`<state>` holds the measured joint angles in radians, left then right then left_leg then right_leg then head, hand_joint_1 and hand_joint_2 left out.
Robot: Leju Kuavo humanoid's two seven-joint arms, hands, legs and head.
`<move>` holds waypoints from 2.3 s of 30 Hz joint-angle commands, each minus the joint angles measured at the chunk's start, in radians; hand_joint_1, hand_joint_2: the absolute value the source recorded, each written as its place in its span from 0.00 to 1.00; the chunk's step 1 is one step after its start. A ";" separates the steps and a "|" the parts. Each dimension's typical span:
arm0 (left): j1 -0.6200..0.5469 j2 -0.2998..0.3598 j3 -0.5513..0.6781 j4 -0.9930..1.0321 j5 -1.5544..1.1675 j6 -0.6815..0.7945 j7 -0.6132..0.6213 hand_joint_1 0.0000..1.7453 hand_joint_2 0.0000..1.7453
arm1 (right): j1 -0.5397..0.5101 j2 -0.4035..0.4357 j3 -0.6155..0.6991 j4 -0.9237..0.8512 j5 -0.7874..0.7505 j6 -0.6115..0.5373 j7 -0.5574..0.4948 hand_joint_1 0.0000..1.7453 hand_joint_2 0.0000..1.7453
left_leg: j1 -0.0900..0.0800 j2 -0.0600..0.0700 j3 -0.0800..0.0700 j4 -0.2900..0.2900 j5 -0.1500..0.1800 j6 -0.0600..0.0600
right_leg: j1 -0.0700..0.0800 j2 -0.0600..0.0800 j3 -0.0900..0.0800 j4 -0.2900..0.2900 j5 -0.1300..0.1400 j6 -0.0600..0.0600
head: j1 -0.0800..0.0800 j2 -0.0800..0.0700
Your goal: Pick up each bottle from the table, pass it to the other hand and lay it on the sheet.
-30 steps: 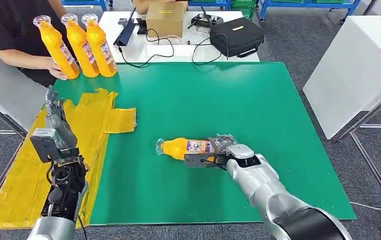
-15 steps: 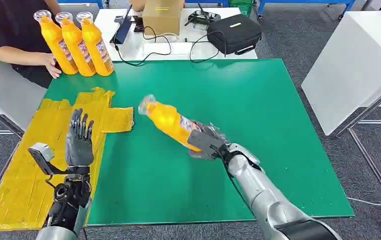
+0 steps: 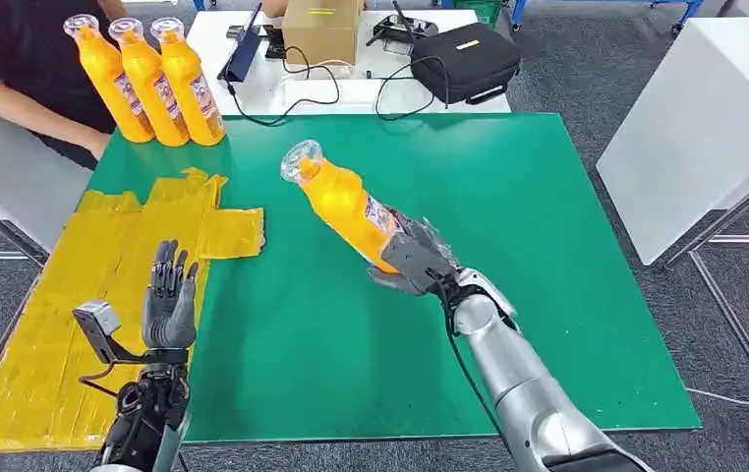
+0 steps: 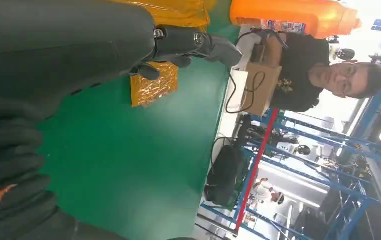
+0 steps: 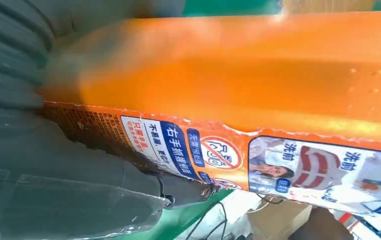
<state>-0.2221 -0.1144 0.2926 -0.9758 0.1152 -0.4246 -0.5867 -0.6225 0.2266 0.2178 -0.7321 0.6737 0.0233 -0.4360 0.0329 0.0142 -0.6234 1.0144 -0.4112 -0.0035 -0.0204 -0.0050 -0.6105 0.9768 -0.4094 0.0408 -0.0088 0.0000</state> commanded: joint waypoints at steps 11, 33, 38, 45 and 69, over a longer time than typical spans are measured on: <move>0.023 -0.112 -0.250 -0.126 0.021 -0.018 0.062 0.00 1.00 | 0.100 0.073 0.114 -0.104 -0.081 -0.145 0.054 1.00 1.00 | -0.001 -0.006 0.001 0.000 -0.001 0.002 | -0.001 -0.004 0.002 0.001 -0.003 -0.002 | 0.000 0.000; -0.146 -0.160 -0.484 -0.012 0.185 -0.052 0.148 0.00 1.00 | 0.037 0.122 0.764 0.225 -0.484 -0.329 0.205 1.00 1.00 | 0.000 -0.003 -0.002 0.000 -0.001 0.002 | 0.000 -0.002 -0.001 0.000 -0.001 -0.002 | 0.000 0.000; -0.148 -0.156 -0.483 -0.006 0.183 -0.055 0.143 0.00 1.00 | 0.033 0.122 0.788 0.219 -0.504 -0.336 0.216 1.00 1.00 | -0.001 -0.005 -0.002 0.000 0.000 0.002 | 0.000 -0.004 -0.001 0.000 -0.002 -0.002 | -0.001 0.000; -0.244 -0.129 -0.456 0.159 -0.004 0.112 0.104 0.00 1.00 | 0.008 0.122 1.042 0.174 -0.504 -0.357 0.339 1.00 1.00 | 0.000 -0.004 -0.001 0.000 -0.001 0.001 | 0.000 -0.003 -0.001 0.001 -0.002 -0.002 | 0.000 0.000; -0.287 -0.010 -0.348 0.441 -0.226 0.077 -0.022 1.00 1.00 | 0.034 0.122 1.148 0.191 -0.367 -0.301 0.364 1.00 1.00 | -0.002 -0.003 0.008 -0.002 -0.002 0.004 | -0.001 -0.001 0.007 0.001 -0.004 -0.006 | 0.000 0.000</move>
<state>-0.4464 -0.1434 -0.0656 -0.6629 -0.0957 -0.3247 -0.6245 -0.6318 0.3201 1.2047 -0.5512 0.2815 -0.3445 -0.0118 0.0328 0.0146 -0.6254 1.0144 -0.4106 -0.0040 -0.0206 -0.0047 -0.6130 0.9785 -0.4095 0.0405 -0.0088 0.0000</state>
